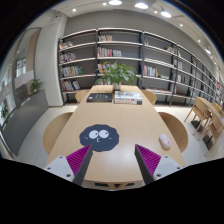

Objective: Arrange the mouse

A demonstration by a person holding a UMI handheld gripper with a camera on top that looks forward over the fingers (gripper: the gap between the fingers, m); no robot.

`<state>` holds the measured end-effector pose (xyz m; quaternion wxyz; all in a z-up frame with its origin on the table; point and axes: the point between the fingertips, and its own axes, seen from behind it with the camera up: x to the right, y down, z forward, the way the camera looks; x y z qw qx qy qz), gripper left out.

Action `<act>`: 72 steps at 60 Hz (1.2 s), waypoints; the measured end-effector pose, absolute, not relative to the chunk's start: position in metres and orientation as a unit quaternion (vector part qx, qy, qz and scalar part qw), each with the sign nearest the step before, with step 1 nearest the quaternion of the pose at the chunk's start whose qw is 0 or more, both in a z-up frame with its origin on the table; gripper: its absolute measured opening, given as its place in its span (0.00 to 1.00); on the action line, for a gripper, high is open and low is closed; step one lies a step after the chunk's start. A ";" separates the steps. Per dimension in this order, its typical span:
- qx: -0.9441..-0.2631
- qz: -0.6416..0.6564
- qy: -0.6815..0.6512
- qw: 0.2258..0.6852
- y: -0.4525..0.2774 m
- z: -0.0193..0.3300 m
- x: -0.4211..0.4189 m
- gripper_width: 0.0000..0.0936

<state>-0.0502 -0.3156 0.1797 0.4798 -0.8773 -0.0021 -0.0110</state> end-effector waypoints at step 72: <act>-0.925 -0.019 0.043 0.377 -0.169 -0.006 0.246 0.52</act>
